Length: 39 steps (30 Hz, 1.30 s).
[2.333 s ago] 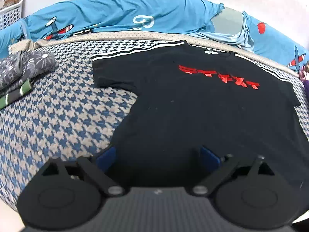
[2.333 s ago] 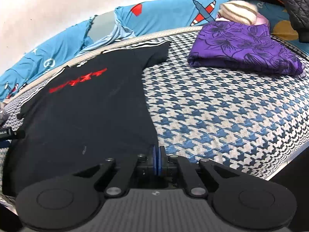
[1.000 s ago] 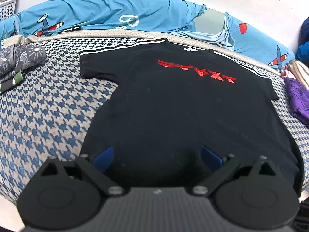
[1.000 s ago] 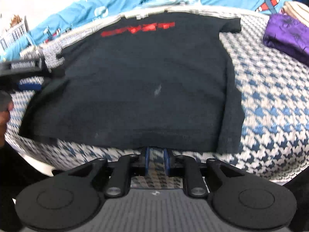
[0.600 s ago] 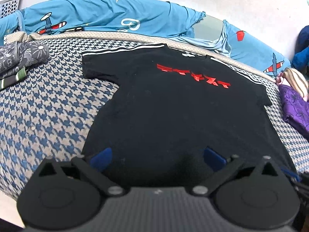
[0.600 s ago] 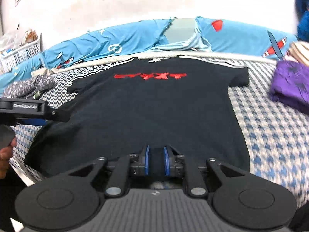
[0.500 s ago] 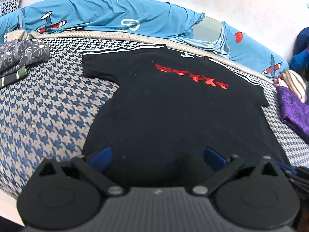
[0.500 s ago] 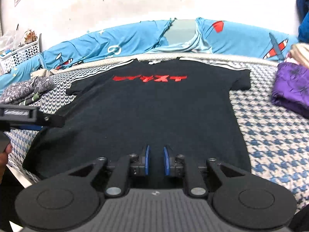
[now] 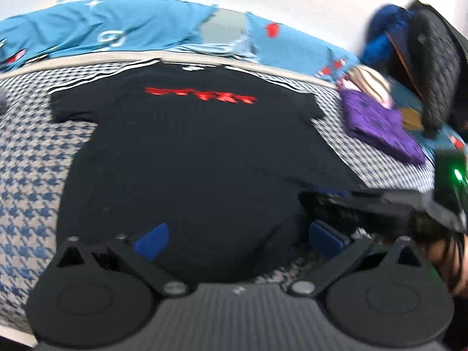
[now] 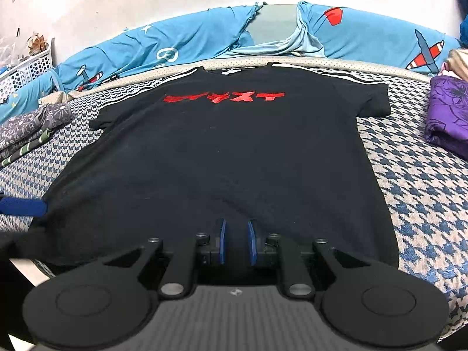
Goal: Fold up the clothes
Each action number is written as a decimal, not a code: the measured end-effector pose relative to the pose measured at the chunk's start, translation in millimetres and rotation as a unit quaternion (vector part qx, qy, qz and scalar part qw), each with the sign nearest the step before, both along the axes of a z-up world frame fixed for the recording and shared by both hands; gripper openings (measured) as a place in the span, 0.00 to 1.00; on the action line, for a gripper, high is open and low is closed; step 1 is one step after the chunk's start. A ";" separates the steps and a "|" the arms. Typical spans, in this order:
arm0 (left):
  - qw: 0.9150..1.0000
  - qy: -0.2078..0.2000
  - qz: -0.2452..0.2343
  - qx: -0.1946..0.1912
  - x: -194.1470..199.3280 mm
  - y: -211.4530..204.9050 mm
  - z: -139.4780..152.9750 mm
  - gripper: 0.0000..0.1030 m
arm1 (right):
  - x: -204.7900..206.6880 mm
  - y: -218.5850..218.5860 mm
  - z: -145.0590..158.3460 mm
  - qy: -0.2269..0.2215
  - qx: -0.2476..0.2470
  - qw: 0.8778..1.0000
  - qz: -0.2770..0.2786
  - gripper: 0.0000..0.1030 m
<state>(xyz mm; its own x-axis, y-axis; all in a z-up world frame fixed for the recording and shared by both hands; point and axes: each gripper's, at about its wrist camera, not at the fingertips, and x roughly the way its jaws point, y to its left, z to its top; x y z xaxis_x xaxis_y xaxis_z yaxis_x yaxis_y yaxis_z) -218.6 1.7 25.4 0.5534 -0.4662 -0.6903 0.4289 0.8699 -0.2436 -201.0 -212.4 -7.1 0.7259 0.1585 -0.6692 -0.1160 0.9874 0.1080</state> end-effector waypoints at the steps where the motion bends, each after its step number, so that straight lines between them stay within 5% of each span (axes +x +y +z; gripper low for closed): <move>1: 1.000 0.000 -0.007 0.008 -2.5 -3.1 -1.6 1.00 | 0.3 -0.5 -0.1 0.001 0.002 1.000 -0.001 0.15; 10: 0.991 -0.038 -0.013 0.127 -8.4 -28.4 -21.4 0.98 | 2.6 -5.5 1.0 0.007 0.029 0.999 -0.017 0.15; 15: 0.981 -0.067 -0.001 0.184 -4.4 -38.3 -31.4 0.81 | 2.2 -9.5 3.7 0.007 0.046 0.999 -0.022 0.15; 24: 0.981 -0.047 0.095 0.164 30.1 -13.8 -32.0 0.79 | -36.1 -15.9 27.3 -0.012 0.064 0.998 0.009 0.17; 30: 0.983 -0.030 0.110 0.146 41.3 -9.4 -37.5 0.83 | -62.4 -14.7 12.7 0.047 0.080 0.995 0.030 0.17; 39: 0.983 -0.026 0.115 0.141 42.5 -8.8 -39.6 0.84 | -50.4 -34.1 -9.0 0.087 0.166 0.981 -0.039 0.17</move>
<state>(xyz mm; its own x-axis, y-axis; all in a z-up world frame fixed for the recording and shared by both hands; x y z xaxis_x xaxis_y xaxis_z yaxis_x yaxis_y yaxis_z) -176.1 -7.0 -14.2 0.6602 -0.1191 -0.7416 0.2186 0.9751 0.0380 -251.4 -246.6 -16.0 0.6243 0.3377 -0.7045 0.0074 0.8992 0.4376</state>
